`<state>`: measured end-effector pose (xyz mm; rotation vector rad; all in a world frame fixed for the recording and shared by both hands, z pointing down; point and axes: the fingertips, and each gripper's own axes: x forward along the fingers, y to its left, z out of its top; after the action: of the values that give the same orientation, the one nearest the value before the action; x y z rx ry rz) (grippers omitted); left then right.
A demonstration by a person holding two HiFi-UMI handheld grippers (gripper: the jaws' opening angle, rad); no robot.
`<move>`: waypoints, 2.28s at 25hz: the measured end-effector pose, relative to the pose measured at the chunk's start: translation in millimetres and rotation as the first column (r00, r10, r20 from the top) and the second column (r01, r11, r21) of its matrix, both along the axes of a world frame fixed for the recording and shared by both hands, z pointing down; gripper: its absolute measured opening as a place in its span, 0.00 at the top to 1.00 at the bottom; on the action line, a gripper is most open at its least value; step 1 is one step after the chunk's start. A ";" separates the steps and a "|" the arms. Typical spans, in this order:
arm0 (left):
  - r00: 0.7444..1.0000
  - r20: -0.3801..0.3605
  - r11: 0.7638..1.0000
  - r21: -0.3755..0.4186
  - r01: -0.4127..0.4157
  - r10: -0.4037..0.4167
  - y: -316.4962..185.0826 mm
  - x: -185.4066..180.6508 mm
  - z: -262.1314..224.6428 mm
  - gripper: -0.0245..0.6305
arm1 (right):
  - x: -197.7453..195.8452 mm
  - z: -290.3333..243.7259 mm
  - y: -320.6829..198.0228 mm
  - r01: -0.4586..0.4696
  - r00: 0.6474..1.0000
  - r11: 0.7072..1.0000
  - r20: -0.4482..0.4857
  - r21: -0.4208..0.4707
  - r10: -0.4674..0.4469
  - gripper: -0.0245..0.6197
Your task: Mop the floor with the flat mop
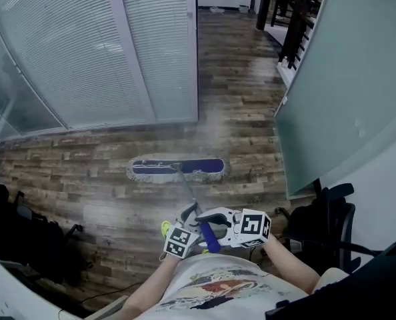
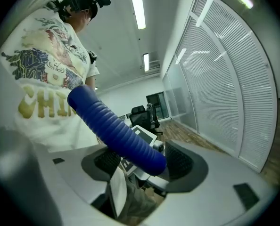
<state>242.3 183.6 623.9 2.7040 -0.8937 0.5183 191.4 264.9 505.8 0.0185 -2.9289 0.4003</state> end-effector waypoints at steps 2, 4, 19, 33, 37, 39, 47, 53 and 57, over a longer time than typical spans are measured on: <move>1.000 -0.022 1.000 0.007 0.002 -0.002 11.7 9.0 -5.6 0.65 | 8.4 -6.3 10.7 -0.009 1.000 1.000 0.014 -0.006 0.009 0.55; 1.000 -0.029 1.000 0.010 0.009 -0.008 16.6 9.9 -4.4 0.65 | 8.9 -5.1 16.1 0.006 1.000 1.000 0.019 -0.005 -0.006 0.55; 0.999 0.045 1.000 0.028 -0.014 0.012 -21.4 -51.8 22.3 0.65 | -60.5 21.3 -15.1 0.075 0.997 0.996 0.015 0.048 -0.076 0.55; 0.999 0.029 0.998 0.039 -0.044 0.043 -237.7 -122.4 27.5 0.65 | -135.4 26.8 -234.7 -0.076 0.993 0.996 0.092 0.054 0.070 0.55; 0.997 0.035 0.996 0.037 -0.077 0.075 -306.3 -136.7 31.5 0.65 | -151.5 31.1 -305.7 -0.127 0.988 0.990 0.097 0.056 0.121 0.55; 0.993 0.054 0.993 0.040 -0.109 0.107 -335.5 -139.2 36.4 0.65 | -154.7 36.0 -336.1 -0.158 0.984 0.986 0.091 0.055 0.153 0.55; 0.972 0.127 0.979 0.029 -0.201 0.195 -389.0 -144.5 44.7 0.65 | -162.6 45.0 -392.7 -0.213 0.976 0.976 0.048 0.054 0.211 0.55; 0.972 0.145 0.982 -0.006 -0.188 0.187 -370.1 -157.4 47.4 0.65 | -176.8 46.5 -373.4 -0.209 0.976 0.977 0.069 0.039 0.206 0.55; 0.971 0.168 0.985 -0.026 -0.171 0.173 -339.1 -162.0 52.3 0.65 | -180.5 45.5 -341.0 -0.170 0.983 0.985 0.071 0.035 0.167 0.55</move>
<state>80.3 -155.4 676.2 2.7746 -0.6954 0.7973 10.9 -76.1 551.3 0.2660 -3.0122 0.3726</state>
